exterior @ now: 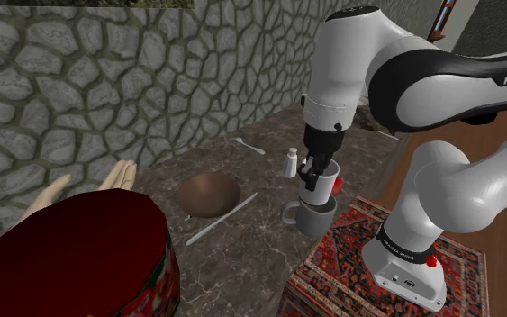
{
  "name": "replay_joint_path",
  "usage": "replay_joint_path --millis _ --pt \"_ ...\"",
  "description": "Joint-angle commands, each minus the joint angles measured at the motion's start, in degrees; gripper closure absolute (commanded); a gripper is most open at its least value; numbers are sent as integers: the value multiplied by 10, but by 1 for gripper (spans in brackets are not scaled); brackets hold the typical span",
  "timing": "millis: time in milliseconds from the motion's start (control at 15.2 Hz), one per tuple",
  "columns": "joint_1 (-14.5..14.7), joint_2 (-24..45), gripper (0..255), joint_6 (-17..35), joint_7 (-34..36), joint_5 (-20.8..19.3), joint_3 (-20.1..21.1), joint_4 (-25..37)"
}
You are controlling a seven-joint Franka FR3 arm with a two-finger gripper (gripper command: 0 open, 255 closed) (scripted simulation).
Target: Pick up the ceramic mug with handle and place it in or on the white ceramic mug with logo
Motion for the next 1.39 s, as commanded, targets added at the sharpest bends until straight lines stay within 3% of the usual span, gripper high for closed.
replay_joint_path --millis 0,330,396,726,990,1320 --pt "0 1 255 3 0 0 1 -5" --pt "0 1 255 3 0 0 1 -5" --pt "1 1 0 3 0 1 1 -5" --pt "0 1 0 3 0 0 1 -5" --pt "-6 1 0 -69 2 -12 -11 68" --pt "-6 1 0 -69 2 -12 -12 68"
